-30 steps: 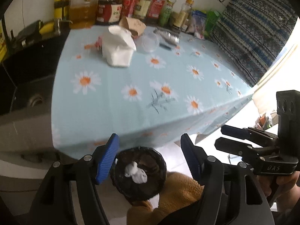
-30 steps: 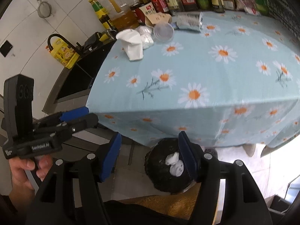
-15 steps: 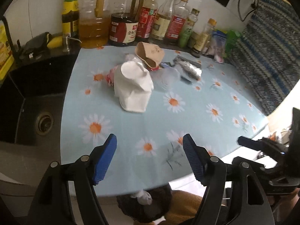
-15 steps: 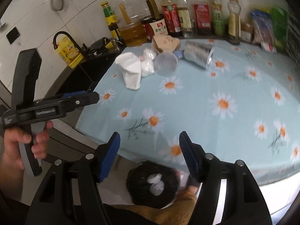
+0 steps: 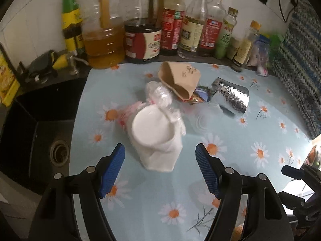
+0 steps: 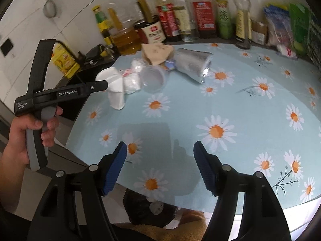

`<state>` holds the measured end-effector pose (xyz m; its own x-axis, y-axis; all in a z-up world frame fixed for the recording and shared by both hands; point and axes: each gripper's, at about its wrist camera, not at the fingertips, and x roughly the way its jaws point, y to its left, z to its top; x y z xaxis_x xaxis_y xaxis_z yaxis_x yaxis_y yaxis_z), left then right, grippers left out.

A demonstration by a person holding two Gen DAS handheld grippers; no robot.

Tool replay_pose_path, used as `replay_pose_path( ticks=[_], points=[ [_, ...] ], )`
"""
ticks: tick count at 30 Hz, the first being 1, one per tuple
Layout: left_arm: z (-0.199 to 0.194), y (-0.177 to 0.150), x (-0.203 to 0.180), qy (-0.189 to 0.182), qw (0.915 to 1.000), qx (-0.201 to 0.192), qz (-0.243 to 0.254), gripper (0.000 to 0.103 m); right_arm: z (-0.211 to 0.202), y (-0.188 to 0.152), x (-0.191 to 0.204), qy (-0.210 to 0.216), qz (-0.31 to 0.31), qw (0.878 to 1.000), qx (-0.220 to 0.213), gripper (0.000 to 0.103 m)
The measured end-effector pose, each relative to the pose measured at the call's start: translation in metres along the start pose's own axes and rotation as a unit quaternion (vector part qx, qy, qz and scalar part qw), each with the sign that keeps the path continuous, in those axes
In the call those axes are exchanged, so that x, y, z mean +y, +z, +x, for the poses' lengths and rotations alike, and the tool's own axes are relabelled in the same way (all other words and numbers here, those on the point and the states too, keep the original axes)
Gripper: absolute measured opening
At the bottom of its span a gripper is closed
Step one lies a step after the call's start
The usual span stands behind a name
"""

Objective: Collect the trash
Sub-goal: 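Grasp the white paper cup on the tablecloth with the left tool, then grasp the clear plastic cup with the right tool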

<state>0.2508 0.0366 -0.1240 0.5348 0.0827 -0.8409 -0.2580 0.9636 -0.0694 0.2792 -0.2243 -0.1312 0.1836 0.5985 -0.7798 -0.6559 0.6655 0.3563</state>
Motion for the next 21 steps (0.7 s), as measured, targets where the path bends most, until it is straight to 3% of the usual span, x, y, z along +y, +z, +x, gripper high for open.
replay_pose_path(
  ticks=[11, 21],
  points=[
    [0.038, 0.019, -0.004, 0.052, 0.9985, 0.018, 0.004, 0.071, 0.003, 0.011, -0.033, 0.006, 0.012, 1.000, 0.001, 0.069],
    [0.045, 0.020, 0.000, 0.044, 0.9990, 0.008, -0.009, 0.065, 0.013, 0.020, -0.044, 0.016, 0.008, 1.000, 0.014, 0.069]
  ],
)
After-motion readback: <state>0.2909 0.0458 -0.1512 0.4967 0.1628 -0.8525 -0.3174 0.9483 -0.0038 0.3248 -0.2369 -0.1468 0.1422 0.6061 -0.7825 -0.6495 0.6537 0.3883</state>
